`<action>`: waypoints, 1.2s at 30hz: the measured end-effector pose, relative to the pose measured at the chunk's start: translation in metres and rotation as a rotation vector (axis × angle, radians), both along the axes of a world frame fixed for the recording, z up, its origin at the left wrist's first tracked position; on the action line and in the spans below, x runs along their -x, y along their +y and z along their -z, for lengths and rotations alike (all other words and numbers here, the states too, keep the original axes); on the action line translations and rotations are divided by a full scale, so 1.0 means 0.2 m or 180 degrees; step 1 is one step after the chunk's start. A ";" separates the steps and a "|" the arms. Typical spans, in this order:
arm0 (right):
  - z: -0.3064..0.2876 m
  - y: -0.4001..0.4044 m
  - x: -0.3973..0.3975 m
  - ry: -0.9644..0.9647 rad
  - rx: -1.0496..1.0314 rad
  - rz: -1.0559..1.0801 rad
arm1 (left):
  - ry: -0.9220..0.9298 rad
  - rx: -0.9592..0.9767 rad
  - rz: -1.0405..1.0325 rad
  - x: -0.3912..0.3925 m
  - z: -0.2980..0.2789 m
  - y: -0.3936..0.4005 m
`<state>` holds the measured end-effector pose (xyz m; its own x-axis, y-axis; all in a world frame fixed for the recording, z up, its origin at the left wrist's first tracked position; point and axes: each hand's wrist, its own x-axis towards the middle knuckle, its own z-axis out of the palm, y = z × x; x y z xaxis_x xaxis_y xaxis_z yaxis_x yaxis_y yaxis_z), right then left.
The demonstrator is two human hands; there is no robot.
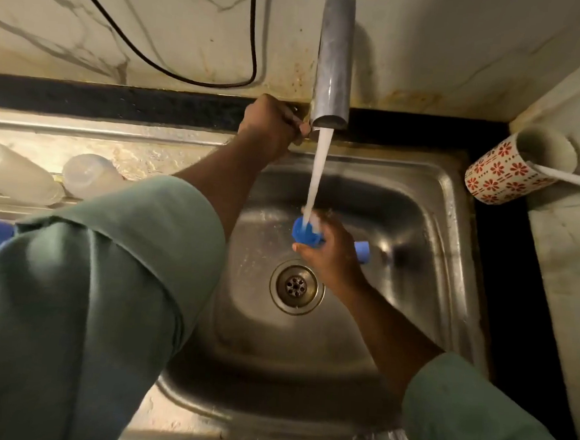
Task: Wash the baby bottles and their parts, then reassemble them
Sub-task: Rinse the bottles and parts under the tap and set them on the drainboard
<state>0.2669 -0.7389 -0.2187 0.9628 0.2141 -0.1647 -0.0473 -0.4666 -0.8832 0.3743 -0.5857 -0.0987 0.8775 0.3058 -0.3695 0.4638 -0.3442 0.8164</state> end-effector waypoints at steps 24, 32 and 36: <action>0.08 0.17 -0.24 0.2024 -0.0654 0.0064 | -0.0189 -0.0821 0.0049 0.00 0.09 -0.02; 0.04 0.01 -0.27 0.0268 0.0884 -0.2003 | -0.0011 -0.0414 0.0164 0.00 0.03 0.00; 0.05 -0.03 -0.17 0.0783 -0.0260 -0.1127 | 0.0052 -0.0434 0.0213 -0.02 0.04 0.01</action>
